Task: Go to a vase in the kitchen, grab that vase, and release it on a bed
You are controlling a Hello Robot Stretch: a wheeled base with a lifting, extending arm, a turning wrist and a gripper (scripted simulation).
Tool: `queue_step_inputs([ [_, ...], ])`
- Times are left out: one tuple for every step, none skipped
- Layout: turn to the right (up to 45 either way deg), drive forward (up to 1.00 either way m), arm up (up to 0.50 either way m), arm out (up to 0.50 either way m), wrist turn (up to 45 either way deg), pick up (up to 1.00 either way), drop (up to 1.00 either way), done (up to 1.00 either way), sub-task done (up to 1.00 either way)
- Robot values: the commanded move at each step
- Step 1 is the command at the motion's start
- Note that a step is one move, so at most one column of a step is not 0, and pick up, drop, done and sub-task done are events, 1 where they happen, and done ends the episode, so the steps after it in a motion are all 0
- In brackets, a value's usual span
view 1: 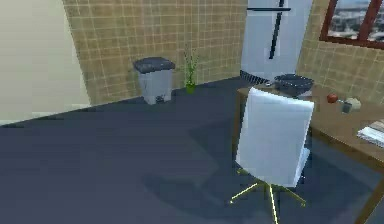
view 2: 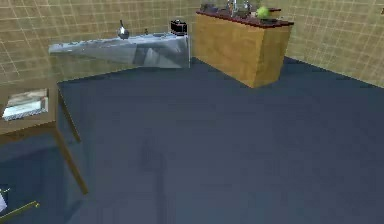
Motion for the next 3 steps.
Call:
queue_step_inputs([
  [45.0,0.0,0.0,0.0,0.0,0.0,0.0,0.0,0.0],
  [33.0,0.0,0.0,0.0,0.0,0.0,0.0,0.0,0.0],
  [0.0,1.0,0.0,0.0,0.0,0.0,0.0,0.0,0.0],
])
